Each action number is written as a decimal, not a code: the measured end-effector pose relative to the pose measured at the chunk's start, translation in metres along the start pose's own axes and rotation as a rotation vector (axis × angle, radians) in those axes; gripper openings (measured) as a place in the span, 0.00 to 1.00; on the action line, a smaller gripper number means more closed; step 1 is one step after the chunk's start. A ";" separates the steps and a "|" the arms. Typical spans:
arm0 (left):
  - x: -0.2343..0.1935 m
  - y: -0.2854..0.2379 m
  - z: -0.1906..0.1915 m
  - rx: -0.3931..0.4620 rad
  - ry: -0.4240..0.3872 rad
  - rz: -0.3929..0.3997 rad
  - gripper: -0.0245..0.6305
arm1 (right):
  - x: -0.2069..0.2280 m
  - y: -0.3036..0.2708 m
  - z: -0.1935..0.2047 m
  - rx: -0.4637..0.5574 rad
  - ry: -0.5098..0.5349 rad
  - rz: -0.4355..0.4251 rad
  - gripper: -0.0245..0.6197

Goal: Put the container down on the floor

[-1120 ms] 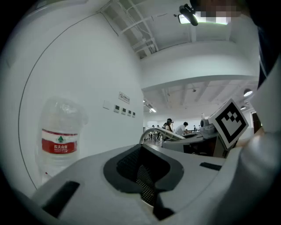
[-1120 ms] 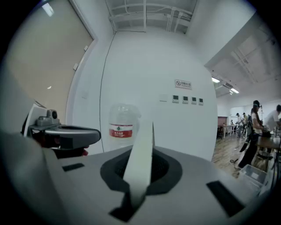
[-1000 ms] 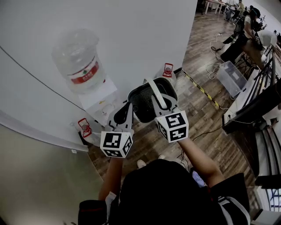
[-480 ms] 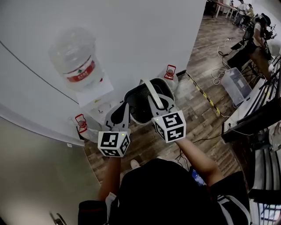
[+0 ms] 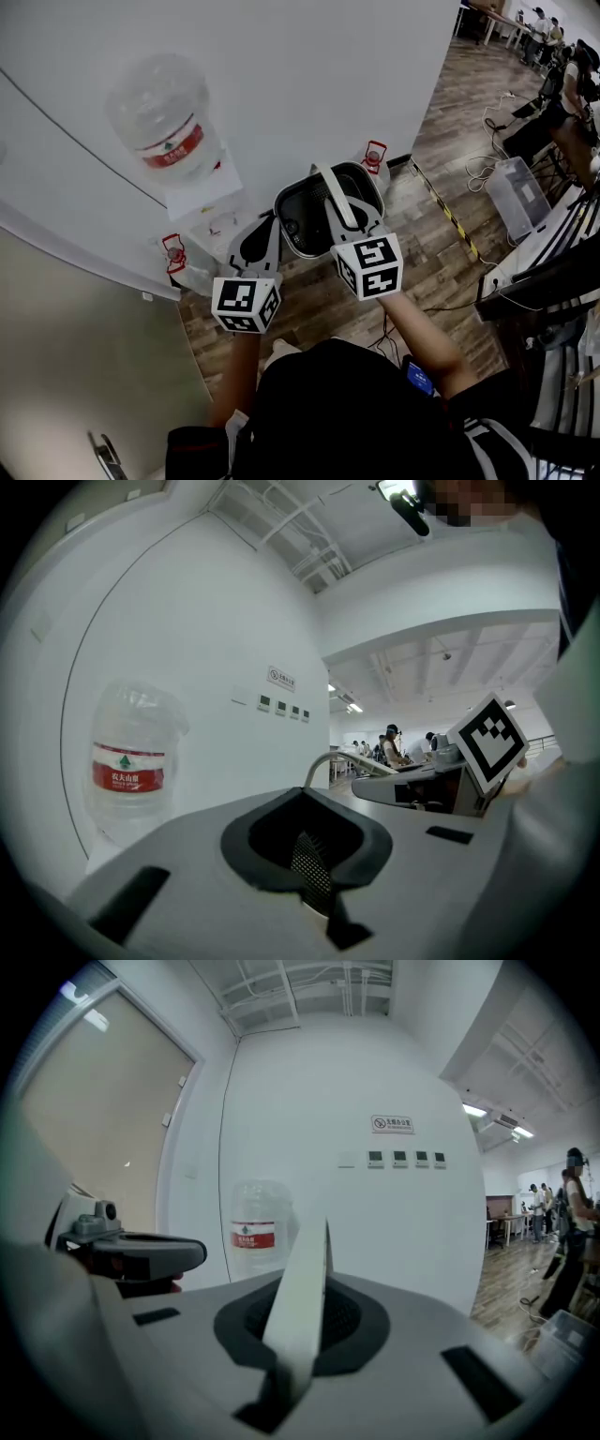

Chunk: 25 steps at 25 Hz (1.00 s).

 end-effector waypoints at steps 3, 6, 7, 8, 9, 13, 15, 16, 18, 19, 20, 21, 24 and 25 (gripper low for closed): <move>0.007 -0.005 0.001 -0.002 0.001 -0.008 0.06 | 0.009 0.002 0.002 0.005 -0.006 -0.004 0.09; 0.008 -0.009 0.004 -0.009 0.012 -0.035 0.06 | 0.015 -0.001 0.005 -0.001 -0.015 -0.016 0.09; 0.008 -0.010 0.004 -0.010 0.018 -0.044 0.06 | 0.016 -0.004 0.005 -0.003 -0.017 -0.019 0.09; 0.008 -0.013 0.005 -0.011 0.021 -0.050 0.06 | 0.018 -0.006 0.006 -0.004 -0.019 -0.022 0.09; 0.007 -0.015 0.005 -0.013 0.021 -0.052 0.06 | 0.019 -0.009 0.006 -0.006 -0.021 -0.023 0.09; 0.000 -0.024 0.004 -0.022 -0.001 -0.051 0.06 | 0.021 -0.022 0.006 -0.007 -0.027 -0.026 0.09; -0.006 -0.028 0.005 -0.027 -0.002 -0.054 0.06 | 0.022 -0.030 0.005 -0.008 -0.032 -0.025 0.09; -0.009 -0.031 0.005 -0.028 0.000 -0.053 0.06 | 0.022 -0.034 0.005 -0.010 -0.034 -0.025 0.09; -0.018 -0.038 0.007 -0.026 0.004 -0.045 0.06 | 0.023 -0.043 0.005 -0.015 -0.034 -0.023 0.09; -0.023 -0.042 0.007 -0.025 0.004 -0.041 0.06 | 0.023 -0.048 0.005 -0.017 -0.033 -0.022 0.09; -0.028 -0.046 0.007 -0.025 0.003 -0.036 0.06 | 0.023 -0.054 0.004 -0.018 -0.032 -0.020 0.09; -0.032 -0.050 0.006 -0.026 0.000 -0.033 0.06 | 0.023 -0.059 0.003 -0.020 -0.031 -0.018 0.09; -0.046 -0.064 0.003 -0.027 -0.009 -0.024 0.06 | 0.025 -0.076 0.000 -0.026 -0.030 -0.010 0.09; -0.052 -0.068 0.002 -0.027 -0.011 -0.021 0.06 | 0.024 -0.084 -0.002 -0.029 -0.030 -0.007 0.09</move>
Point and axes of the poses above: the fingertips, and each gripper's own axes: y backward along the fingers, x to its right, z out of its underside, the point moved 10 cm from there along y, backward along the fingers, and after that the axes turned 6 degrees about z, right-handed, at the moved point
